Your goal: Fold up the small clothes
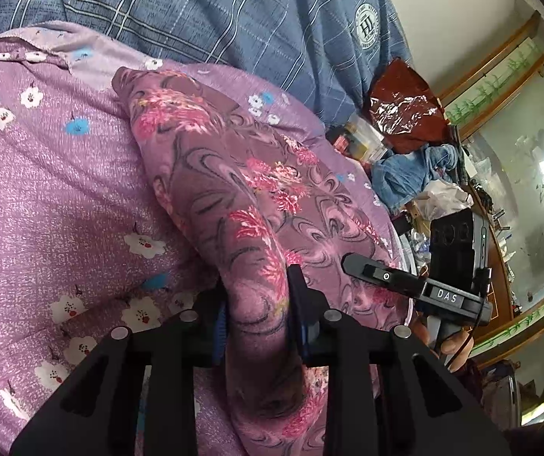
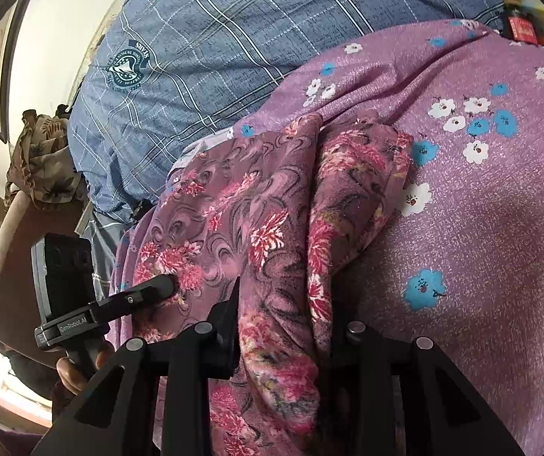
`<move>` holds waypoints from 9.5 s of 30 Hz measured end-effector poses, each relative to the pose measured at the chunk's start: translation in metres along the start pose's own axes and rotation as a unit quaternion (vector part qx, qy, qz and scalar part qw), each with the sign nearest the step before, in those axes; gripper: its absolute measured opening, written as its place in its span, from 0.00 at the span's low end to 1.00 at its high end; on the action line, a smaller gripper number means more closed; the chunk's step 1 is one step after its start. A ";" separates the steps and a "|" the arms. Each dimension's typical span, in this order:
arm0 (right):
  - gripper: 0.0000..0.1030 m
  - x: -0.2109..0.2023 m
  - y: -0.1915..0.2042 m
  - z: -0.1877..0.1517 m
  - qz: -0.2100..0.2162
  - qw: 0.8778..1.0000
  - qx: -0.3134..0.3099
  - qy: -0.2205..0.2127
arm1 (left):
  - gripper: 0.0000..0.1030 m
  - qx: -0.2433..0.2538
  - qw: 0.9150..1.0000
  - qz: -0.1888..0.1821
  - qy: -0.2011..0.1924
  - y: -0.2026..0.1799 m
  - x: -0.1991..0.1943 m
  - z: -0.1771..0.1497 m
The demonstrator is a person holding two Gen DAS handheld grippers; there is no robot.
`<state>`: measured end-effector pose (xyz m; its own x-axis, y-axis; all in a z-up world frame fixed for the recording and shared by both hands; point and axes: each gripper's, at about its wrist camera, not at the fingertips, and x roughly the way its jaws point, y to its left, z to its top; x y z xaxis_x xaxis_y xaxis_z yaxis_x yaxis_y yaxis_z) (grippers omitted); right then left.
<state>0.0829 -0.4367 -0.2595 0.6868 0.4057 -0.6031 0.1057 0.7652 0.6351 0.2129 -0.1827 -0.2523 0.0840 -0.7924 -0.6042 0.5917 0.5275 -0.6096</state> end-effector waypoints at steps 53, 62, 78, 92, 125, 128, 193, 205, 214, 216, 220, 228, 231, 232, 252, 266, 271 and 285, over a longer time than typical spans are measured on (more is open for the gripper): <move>0.31 0.068 0.165 -0.033 0.095 0.989 -0.117 0.000 | 0.24 -0.032 0.988 0.078 -0.128 0.056 -0.163 -0.023; 0.31 0.069 0.163 -0.033 0.099 0.988 -0.116 0.000 | 0.24 -0.037 0.988 0.078 -0.128 0.056 -0.164 -0.023; 0.31 0.076 0.163 -0.032 0.095 0.989 -0.112 0.018 | 0.24 -0.044 0.987 0.095 -0.121 0.056 -0.160 -0.022; 0.31 0.085 0.158 -0.037 0.074 0.992 -0.101 0.029 | 0.24 -0.047 0.988 0.112 -0.099 0.061 -0.144 -0.021; 0.23 0.092 0.165 -0.001 -0.012 0.992 -0.119 -0.039 | 0.50 -0.073 0.958 0.256 -0.102 0.075 -0.112 0.026; 0.22 0.123 0.158 -0.007 -0.052 0.992 -0.116 0.013 | 0.50 -0.063 0.954 0.284 -0.075 0.077 -0.100 0.023; 0.65 -0.127 0.304 -0.153 -0.207 0.922 -0.265 -0.193 | 1.00 0.033 0.808 0.469 -0.356 -0.169 -0.313 -0.147; 0.65 -0.129 0.304 -0.155 -0.204 0.922 -0.257 -0.203 | 1.00 0.008 0.762 0.538 -0.360 -0.163 -0.313 -0.145; 0.65 -0.140 0.298 -0.155 -0.199 0.925 -0.243 -0.213 | 1.00 -0.029 0.745 0.554 -0.370 -0.169 -0.314 -0.148; 0.65 -0.143 0.296 -0.154 -0.198 0.925 -0.240 -0.216 | 1.00 -0.016 0.739 0.564 -0.369 -0.175 -0.310 -0.149; 0.65 -0.147 0.295 -0.154 -0.198 0.925 -0.238 -0.220 | 1.00 -0.007 0.750 0.562 -0.348 -0.181 -0.307 -0.147; 0.65 -0.151 0.293 -0.153 -0.201 0.924 -0.236 -0.222 | 1.00 0.022 0.778 0.498 -0.382 -0.183 -0.320 -0.155; 0.65 -0.149 0.293 -0.154 -0.203 0.925 -0.236 -0.219 | 1.00 0.003 0.779 0.493 -0.388 -0.181 -0.327 -0.154; 0.65 -0.149 0.294 -0.154 -0.203 0.925 -0.237 -0.219 | 1.00 -0.001 0.780 0.493 -0.387 -0.179 -0.329 -0.153; 0.65 -0.146 0.302 -0.157 -0.206 0.921 -0.247 -0.219 | 1.00 0.011 0.789 0.503 -0.351 -0.179 -0.324 -0.148; 0.65 -0.142 0.300 -0.158 -0.211 0.920 -0.249 -0.215 | 1.00 0.025 0.796 0.498 -0.344 -0.180 -0.320 -0.150; 0.65 -0.140 0.300 -0.158 -0.212 0.920 -0.250 -0.213 | 1.00 0.020 0.797 0.498 -0.341 -0.176 -0.320 -0.149; 0.65 -0.134 0.295 -0.156 -0.221 0.919 -0.251 -0.209 | 1.00 0.014 0.803 0.495 -0.333 -0.164 -0.316 -0.147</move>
<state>-0.0899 -0.1873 -0.0669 0.8837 -0.1466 -0.4444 0.1671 0.9859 0.0069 -0.0287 0.0261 -0.0369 0.9282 0.0171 -0.3717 -0.0120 0.9998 0.0159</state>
